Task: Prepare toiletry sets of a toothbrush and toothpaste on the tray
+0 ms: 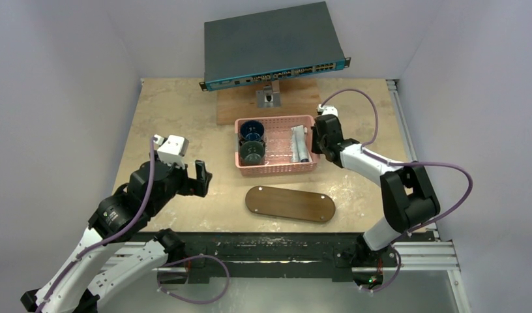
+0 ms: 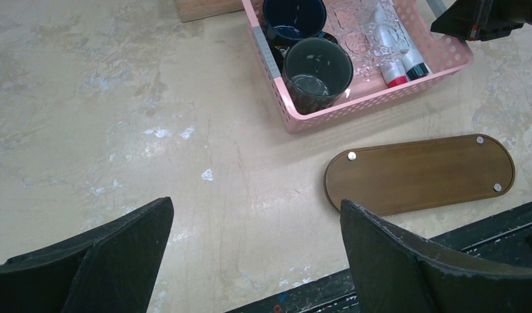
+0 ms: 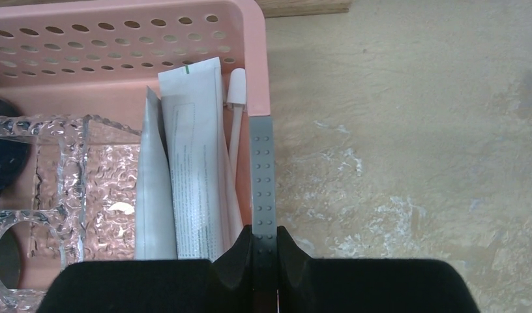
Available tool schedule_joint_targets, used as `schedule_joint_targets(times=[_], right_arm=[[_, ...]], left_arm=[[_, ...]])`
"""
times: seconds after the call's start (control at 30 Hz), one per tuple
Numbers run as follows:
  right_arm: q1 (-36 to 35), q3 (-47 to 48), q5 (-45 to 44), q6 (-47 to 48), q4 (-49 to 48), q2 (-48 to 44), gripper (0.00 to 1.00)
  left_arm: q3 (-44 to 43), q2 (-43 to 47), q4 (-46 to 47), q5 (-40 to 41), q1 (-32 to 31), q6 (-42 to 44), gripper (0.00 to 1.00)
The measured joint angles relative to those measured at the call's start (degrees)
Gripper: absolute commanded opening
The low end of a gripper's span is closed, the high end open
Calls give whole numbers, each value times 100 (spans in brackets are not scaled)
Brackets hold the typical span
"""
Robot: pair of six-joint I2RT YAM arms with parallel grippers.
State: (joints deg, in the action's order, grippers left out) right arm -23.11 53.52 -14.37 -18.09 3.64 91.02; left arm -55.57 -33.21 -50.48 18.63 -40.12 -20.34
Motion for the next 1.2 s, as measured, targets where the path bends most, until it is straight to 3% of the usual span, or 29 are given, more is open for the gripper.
schedule_joint_targets(times=[0.23, 0.33, 0.57, 0.83, 1.2], right_arm=[[37, -74, -17, 37, -17, -57, 2], [37, -87, -11, 33, -11, -92, 35], [118, -87, -50, 107, 232, -527, 51], [105, 205, 44, 144, 658, -1062, 55], [-442, 219, 461, -83, 1462, -1902, 55]], left_arm=[[-2, -11, 0, 0, 0, 0, 99], [0, -11, 0, 0, 0, 0, 99], [-2, -28, 0, 0, 0, 0, 99], [-2, -37, 0, 0, 35, 0, 99], [0, -146, 2, -146, 35, 4, 100]])
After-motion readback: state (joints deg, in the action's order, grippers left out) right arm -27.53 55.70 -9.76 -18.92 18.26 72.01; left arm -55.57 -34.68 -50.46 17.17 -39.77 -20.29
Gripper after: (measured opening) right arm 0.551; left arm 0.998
